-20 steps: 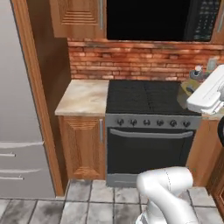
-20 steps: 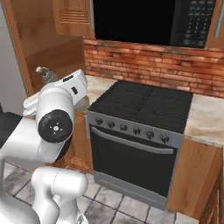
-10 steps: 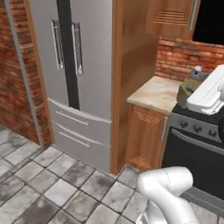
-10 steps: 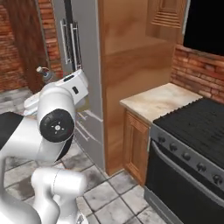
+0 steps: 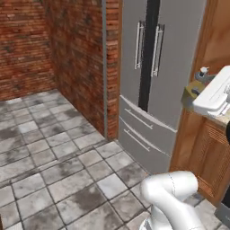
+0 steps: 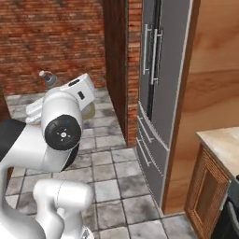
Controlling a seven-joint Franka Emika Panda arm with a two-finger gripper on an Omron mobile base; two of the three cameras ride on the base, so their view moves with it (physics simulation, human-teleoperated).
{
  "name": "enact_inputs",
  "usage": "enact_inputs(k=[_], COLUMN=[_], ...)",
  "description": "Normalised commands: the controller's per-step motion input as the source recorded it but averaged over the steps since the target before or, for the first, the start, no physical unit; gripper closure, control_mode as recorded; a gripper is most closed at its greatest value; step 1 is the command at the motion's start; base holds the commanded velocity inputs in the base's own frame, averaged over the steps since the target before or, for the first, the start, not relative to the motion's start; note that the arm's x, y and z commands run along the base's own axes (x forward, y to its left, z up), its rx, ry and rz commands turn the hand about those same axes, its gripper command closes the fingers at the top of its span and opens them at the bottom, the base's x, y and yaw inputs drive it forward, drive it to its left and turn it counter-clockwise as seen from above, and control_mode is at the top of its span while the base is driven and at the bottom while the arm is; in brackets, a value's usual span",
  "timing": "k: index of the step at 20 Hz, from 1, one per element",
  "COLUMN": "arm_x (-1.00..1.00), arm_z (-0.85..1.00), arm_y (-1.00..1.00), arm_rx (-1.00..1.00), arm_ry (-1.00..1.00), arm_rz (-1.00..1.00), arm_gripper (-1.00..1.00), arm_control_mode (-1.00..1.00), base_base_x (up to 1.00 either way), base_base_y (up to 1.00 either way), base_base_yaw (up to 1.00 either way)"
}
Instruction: The dining table condiment station is running low on oil/vinegar bottle. Refill the condiment station by opening the cabinet and taking the oil/vinegar bottle from the cabinet and placing it on the dining table.
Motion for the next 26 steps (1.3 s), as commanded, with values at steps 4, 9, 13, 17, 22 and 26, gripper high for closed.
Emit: enact_inputs(k=[4,9,13,17,22,26], arm_x=[0.0,0.0,0.0,0.0,0.0,0.0], arm_z=[0.0,0.0,0.0,0.0,0.0,0.0], arm_y=[0.0,0.0,0.0,0.0,0.0,0.0], arm_rx=[0.0,0.0,0.0,0.0,0.0,0.0], arm_ry=[0.0,0.0,0.0,0.0,0.0,0.0], arm_rz=[0.0,0.0,0.0,0.0,0.0,0.0], arm_gripper=[1.0,1.0,1.0,1.0,1.0,1.0], arm_control_mode=[1.0,1.0,1.0,1.0,1.0,1.0], base_base_x=[0.79,0.99,1.0,1.0,1.0,1.0], base_base_y=[0.4,0.35,0.28,0.17,0.02,-0.01], base_base_yaw=[0.54,0.47,0.44,0.48,0.49,0.43])
